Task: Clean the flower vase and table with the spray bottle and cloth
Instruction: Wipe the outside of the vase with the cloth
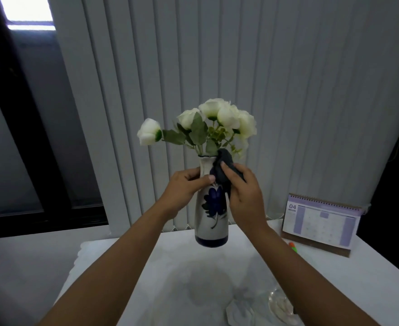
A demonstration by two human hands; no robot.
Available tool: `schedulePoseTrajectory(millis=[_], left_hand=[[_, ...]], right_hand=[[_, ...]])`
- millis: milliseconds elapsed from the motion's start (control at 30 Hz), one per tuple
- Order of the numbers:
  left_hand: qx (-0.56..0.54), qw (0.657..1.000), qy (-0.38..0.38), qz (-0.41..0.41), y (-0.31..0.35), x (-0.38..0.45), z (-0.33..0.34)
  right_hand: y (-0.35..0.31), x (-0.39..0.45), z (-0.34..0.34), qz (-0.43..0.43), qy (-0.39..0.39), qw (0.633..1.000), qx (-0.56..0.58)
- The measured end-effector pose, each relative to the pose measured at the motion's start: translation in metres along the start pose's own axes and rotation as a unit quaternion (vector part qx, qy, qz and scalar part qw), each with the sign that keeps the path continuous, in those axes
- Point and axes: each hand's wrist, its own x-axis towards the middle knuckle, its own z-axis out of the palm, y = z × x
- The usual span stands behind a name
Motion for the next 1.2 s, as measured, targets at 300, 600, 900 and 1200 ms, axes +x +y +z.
schedulePoseTrajectory(millis=[300,600,900,1200], left_hand=[[0.0,1.0,-0.018,-0.019,0.002,0.001,-0.002],[-0.004,0.999,0.002,-0.037,-0.007,-0.004,-0.006],[-0.001,0.999,0.049,-0.024,-0.006,0.004,0.0],[0.048,0.996,0.069,0.019,0.0,-0.005,0.014]], right_hand=[[-0.018,0.008,0.003,0.05,0.051,0.993,0.097],[-0.004,-0.083,0.014,0.245,-0.07,0.953,0.164],[-0.028,-0.097,0.023,0.415,-0.021,0.873,0.256],[-0.036,-0.087,0.018,0.533,0.092,0.754,0.372]])
